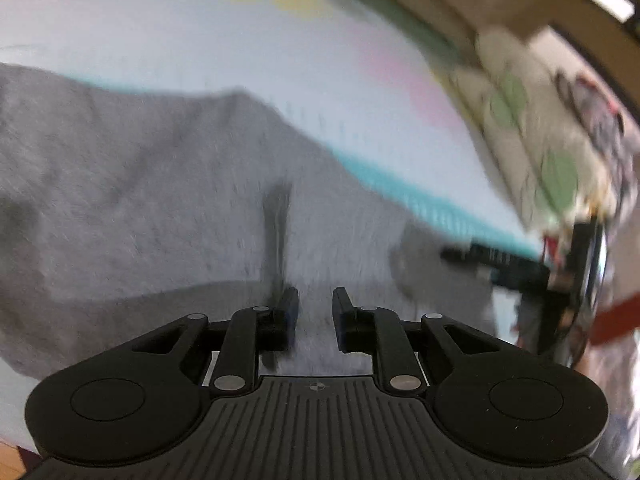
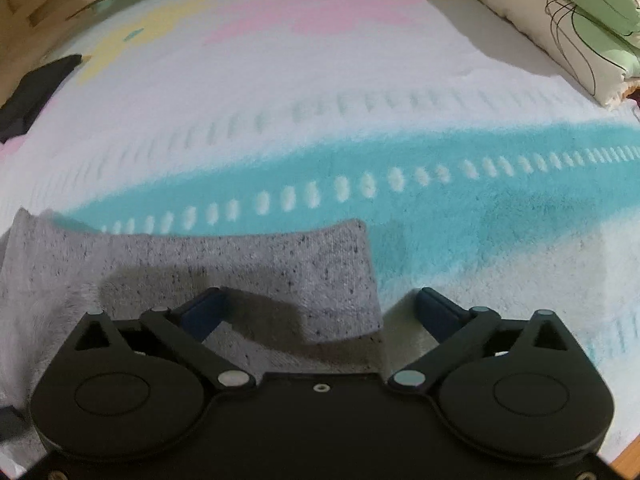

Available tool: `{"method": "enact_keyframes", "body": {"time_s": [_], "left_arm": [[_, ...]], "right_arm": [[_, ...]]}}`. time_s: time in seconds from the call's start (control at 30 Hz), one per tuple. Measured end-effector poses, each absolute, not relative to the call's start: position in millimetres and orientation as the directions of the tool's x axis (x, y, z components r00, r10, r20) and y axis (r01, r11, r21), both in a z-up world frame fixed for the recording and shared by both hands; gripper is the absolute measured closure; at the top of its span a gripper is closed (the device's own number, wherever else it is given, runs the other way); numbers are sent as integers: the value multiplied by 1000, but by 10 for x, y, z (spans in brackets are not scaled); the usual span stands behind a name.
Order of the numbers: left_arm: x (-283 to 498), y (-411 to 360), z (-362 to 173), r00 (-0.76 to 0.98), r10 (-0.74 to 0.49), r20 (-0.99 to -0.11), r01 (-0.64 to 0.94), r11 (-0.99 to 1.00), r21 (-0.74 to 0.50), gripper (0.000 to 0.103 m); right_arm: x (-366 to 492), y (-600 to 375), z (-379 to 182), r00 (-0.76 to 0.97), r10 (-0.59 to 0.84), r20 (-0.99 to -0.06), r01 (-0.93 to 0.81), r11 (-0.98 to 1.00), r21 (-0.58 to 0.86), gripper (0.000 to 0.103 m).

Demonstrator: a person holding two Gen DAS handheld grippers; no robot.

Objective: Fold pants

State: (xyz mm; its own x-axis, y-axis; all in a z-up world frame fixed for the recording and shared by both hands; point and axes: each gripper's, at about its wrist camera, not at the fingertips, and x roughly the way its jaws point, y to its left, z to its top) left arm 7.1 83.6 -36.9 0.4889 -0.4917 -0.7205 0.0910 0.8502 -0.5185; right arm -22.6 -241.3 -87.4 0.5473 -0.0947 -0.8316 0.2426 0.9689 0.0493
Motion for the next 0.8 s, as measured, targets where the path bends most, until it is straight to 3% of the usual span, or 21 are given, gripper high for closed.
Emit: {"method": "enact_keyframes", "body": {"time_s": [0.17, 0.3, 0.43, 0.6, 0.8], "left_arm": [[94, 573, -266, 524, -504, -686, 183, 854, -487, 85], [73, 264, -399, 412, -531, -740, 259, 847, -464, 85], [1, 104, -535, 381, -459, -802, 308, 881, -358, 84], [28, 121, -554, 376, -477, -795, 275, 876, -395, 84], [27, 357, -587, 361, -523, -772, 209, 852, -480, 84]], "right_arm": [[-331, -2448, -767, 579, -110, -808, 255, 966, 51, 9], [-525, -2470, -719, 591, -66, -804, 221, 972, 83, 13], [-719, -2429, -751, 544, -23, -839, 161, 984, 78, 13], [-949, -2372, -887, 481, -84, -872, 153, 988, -11, 9], [-1084, -2581, -879, 434, -32, -900, 211, 975, 67, 10]]}}
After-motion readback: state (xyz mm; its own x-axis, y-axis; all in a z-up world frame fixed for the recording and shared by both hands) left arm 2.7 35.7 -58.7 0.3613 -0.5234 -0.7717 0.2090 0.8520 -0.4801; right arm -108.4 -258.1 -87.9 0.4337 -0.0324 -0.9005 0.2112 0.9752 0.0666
